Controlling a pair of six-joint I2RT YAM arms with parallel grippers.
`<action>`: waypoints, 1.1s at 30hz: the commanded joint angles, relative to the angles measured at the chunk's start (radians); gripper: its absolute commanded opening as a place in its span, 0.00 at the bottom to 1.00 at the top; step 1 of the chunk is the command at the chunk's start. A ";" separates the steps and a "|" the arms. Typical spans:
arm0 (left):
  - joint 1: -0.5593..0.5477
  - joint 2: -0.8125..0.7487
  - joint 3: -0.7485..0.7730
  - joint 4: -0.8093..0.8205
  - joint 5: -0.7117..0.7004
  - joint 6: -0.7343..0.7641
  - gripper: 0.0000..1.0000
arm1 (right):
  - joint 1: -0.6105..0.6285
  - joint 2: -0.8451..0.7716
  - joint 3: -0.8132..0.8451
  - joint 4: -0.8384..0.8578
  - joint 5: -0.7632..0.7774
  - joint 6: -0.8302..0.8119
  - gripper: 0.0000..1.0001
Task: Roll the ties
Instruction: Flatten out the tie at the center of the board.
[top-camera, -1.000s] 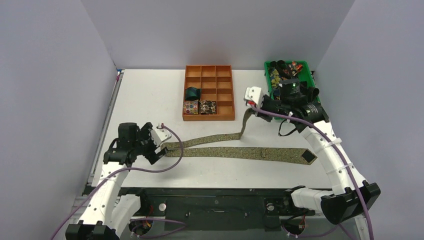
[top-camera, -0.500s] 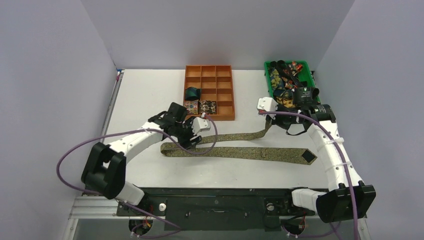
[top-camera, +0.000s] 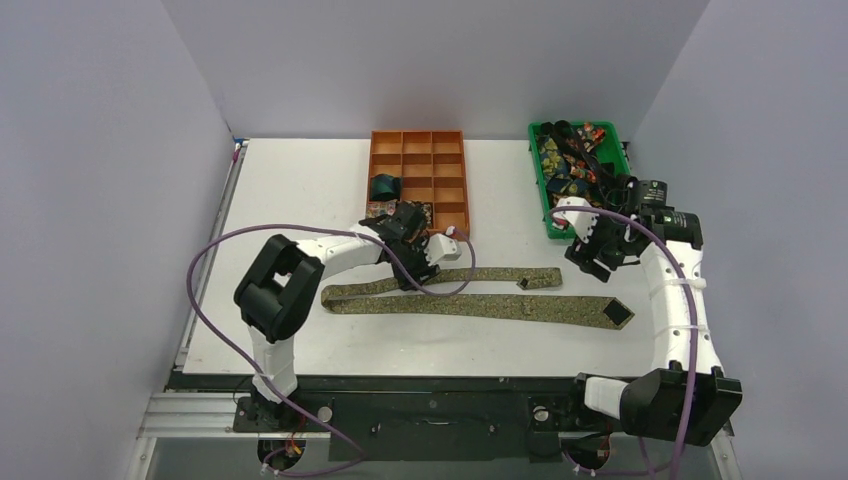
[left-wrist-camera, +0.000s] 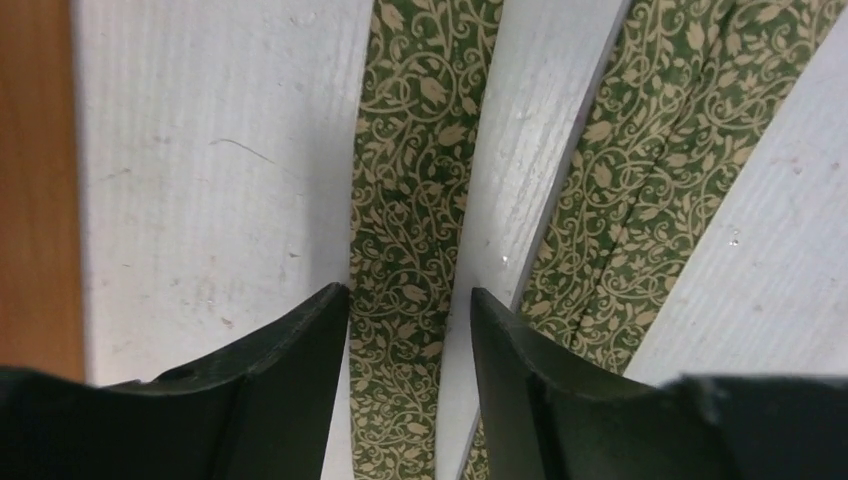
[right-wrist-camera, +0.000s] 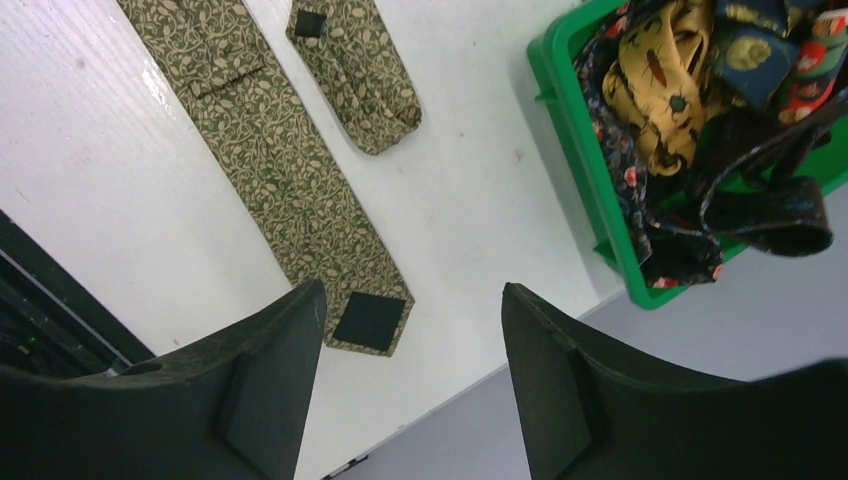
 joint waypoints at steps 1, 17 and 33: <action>0.003 0.034 0.031 -0.064 -0.068 0.040 0.42 | -0.033 -0.007 0.065 -0.063 0.016 0.055 0.61; 0.312 -0.514 -0.265 -0.402 0.062 0.454 0.00 | -0.032 0.070 0.058 -0.196 0.047 0.239 0.49; 0.551 -0.642 -0.308 -0.249 0.227 0.273 0.74 | 0.605 0.121 -0.022 0.327 0.111 0.839 0.42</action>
